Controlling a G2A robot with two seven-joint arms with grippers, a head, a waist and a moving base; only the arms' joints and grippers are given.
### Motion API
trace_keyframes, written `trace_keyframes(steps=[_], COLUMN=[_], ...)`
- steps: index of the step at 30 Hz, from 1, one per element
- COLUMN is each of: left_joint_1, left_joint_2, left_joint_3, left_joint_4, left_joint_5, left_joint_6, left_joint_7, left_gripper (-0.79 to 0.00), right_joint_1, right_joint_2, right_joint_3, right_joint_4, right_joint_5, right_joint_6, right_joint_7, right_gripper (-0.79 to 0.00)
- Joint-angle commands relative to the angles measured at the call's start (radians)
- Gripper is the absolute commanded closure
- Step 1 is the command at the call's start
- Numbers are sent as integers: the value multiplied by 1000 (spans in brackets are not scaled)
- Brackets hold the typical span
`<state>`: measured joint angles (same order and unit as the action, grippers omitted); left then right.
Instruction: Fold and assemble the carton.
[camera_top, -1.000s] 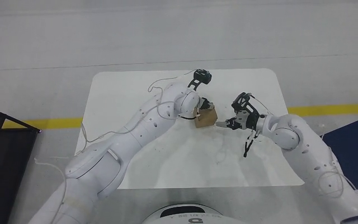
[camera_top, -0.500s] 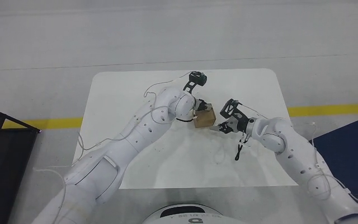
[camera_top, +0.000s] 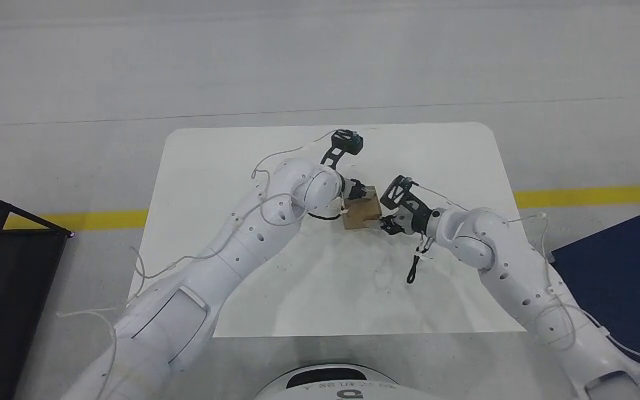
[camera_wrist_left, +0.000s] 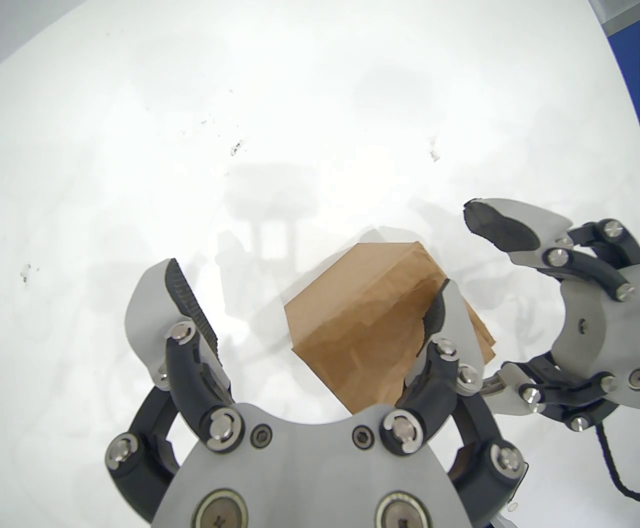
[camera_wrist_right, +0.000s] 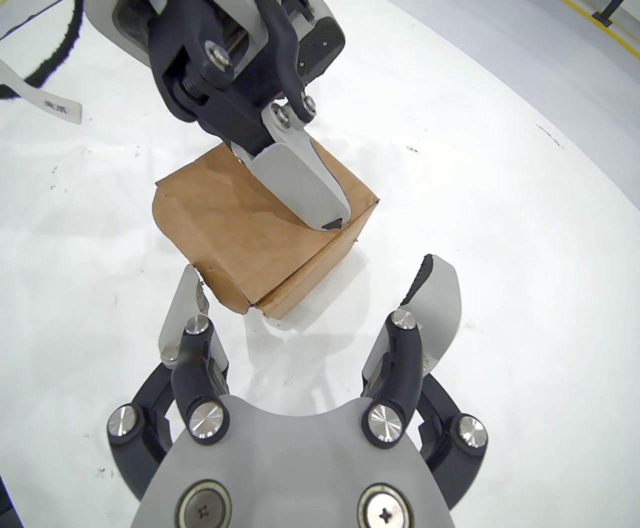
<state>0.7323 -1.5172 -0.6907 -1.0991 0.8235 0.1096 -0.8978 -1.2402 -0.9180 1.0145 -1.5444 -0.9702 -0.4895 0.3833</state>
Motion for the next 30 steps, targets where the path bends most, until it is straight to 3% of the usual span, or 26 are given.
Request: trace_keyframes(steps=[1, 6, 10, 15, 24, 30], left_joint_1=[3, 5, 5, 2, -1, 15], left_joint_2=[0, -1, -3, -7, -10, 6], left_joint_3=[-3, -9, -16, -17, -32, -107], left_joint_4=[-2, -2, 5, 13, 24, -2], left_joint_5=[3, 14, 13, 14, 15, -35], left_joint_6=[-6, -17, -25, -34, -46, -78], left_joint_7=[-3, -7, -9, -13, -12, -12], left_gripper=[-785, -785, -785, -785, -785, -785], right_joint_1=[6, 17, 10, -5, -45, -98], right_joint_2=[-4, -10, -8, -3, 6, 22], right_joint_3=[-4, -4, 12, 29, 78, 136], right_joint_4=[6, 20, 23, 8, -6, -41], right_joint_5=[6, 18, 15, -26, -41, -71], right_joint_6=[6, 5, -6, -24, -51, -143], right_joint_7=[2, 11, 13, 22, -6, -74], right_gripper=[-693, -616, -437, -311, -299, -388])
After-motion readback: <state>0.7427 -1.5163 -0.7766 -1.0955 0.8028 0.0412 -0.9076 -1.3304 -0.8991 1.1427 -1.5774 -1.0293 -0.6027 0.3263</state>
